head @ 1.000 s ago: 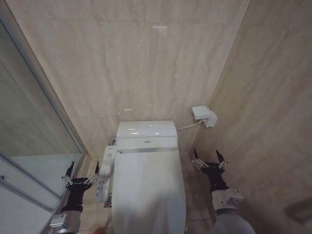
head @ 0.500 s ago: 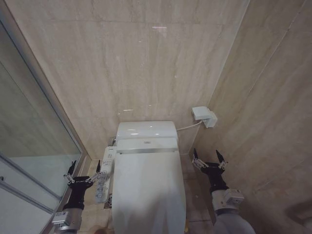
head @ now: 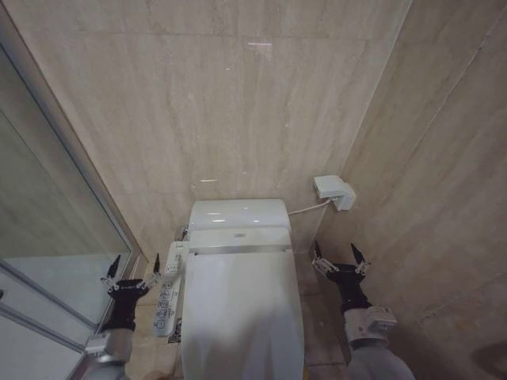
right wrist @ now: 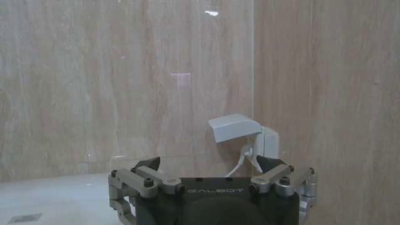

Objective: Open the toilet lid, clean the toilet bowl with a toilet brush, close the toilet lid, and flush.

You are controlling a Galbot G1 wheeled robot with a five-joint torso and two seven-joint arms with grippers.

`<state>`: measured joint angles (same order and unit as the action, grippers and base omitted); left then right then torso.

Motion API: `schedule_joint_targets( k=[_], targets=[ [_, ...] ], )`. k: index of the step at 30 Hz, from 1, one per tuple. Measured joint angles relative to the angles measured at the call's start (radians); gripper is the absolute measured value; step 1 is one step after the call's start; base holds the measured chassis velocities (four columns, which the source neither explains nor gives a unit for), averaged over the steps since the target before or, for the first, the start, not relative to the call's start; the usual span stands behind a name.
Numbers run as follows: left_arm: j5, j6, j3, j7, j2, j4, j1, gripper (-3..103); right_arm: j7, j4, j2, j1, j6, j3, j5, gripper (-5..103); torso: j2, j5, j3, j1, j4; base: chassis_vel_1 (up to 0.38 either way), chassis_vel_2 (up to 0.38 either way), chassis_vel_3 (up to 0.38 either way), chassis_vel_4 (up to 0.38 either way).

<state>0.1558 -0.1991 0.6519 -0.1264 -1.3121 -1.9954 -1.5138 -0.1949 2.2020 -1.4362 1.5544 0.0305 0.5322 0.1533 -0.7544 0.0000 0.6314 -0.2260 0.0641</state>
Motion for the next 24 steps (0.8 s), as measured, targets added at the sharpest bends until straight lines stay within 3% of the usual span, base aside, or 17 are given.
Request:
schedule_joint_targets(
  k=[3, 6, 12, 15, 19, 24],
  targets=[
    [0.006, -0.003, 0.0, -0.015, 0.024, 0.036, 0.031, 100, 0.0, 0.0, 0.0, 0.0, 0.0, 0.0, 0.0, 100, 0.0, -0.0001, 0.0, 0.0, 0.0, 0.0, 0.0, 0.0, 0.0],
    [0.021, -0.014, -0.017, -0.072, 0.076, 0.11, 0.076, 100, 0.0, 0.0, 0.0, 0.0, 0.0, 0.0, 0.0, 100, 0.0, -0.0001, 0.0, 0.0, -0.0002, 0.0, 0.0, 0.0, 0.0],
    [0.085, -0.034, -0.052, -0.096, 0.17, 0.233, 0.162, 100, 0.0, 0.0, 0.0, 0.0, 0.0, 0.0, 0.0, 100, 0.0, -0.0002, 0.0, 0.0, -0.0002, 0.0, 0.0, 0.0, 0.0],
    [0.123, -0.056, -0.093, -0.094, 0.224, 0.309, 0.224, 100, 0.0, 0.0, 0.0, 0.0, 0.0, 0.0, 0.0, 100, 0.0, -0.0002, 0.0, 0.0, 0.0001, 0.0, 0.0, 0.0, 0.0],
    [0.157, -0.115, -0.17, -0.036, 0.294, 0.456, 0.376, 99, 0.0, 0.0, 0.0, 0.0, 0.0, 0.0, 0.0, 100, 0.0, -0.0002, 0.0, 0.0, 0.0, 0.0, 0.0, 0.0, 0.0],
    [0.165, -0.145, -0.195, 0.006, 0.312, 0.537, 0.459, 99, 0.0, 0.0, 0.0, 0.0, 0.0, 0.0, 0.0, 100, 0.0, 0.0001, 0.0, 0.0, 0.0005, 0.0, 0.0, 0.0, 0.0]
  ],
)
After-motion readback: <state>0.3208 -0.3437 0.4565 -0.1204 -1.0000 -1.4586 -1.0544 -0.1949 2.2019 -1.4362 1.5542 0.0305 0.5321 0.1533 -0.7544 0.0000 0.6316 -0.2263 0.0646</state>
